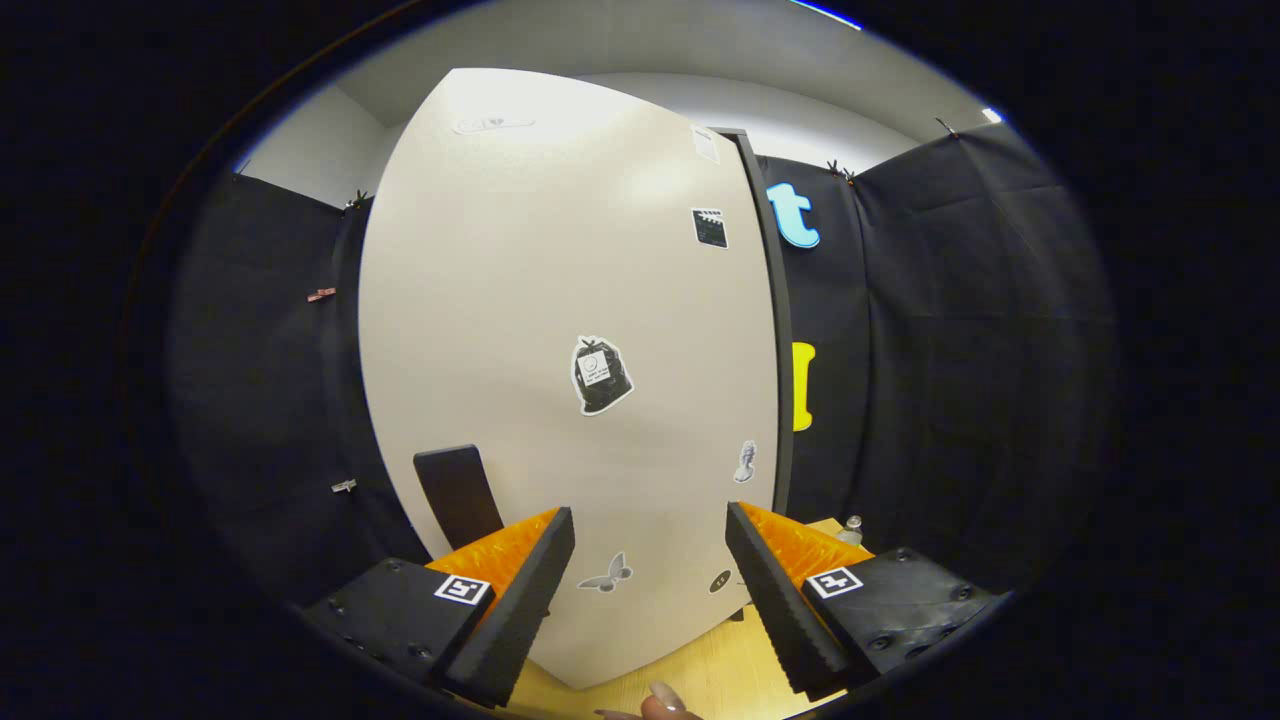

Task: Open the shoe cabinet door, grab the shoes and put them into the shoe cabinet, then close the shoe cabinet door.

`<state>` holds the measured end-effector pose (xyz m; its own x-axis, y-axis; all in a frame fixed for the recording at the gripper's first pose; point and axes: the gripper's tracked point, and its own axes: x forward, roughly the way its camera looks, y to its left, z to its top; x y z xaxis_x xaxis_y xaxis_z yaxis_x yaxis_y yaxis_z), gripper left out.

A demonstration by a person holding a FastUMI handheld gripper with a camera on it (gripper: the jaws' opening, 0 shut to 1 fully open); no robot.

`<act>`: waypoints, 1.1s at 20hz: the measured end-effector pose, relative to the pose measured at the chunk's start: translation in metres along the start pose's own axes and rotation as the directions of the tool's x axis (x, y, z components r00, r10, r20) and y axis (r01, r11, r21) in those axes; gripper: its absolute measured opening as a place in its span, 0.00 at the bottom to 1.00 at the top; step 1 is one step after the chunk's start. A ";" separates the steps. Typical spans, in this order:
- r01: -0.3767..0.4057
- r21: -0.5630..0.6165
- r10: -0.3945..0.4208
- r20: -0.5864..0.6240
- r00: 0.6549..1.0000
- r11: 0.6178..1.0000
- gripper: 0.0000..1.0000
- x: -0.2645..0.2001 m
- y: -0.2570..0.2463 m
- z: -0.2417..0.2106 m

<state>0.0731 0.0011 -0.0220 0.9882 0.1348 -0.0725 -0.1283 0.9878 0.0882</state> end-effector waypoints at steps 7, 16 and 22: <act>-0.017 -0.021 0.017 -0.006 1.000 1.000 0.99 0.013 0.028 -0.005; 0.012 -0.038 -0.011 0.019 1.000 0.999 0.98 0.010 0.031 -0.008; -0.001 -0.071 0.004 0.038 0.999 0.998 0.98 0.004 0.037 -0.009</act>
<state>0.0718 0.0389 -0.0282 0.9902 0.1356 -0.0344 -0.1351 0.9907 0.0180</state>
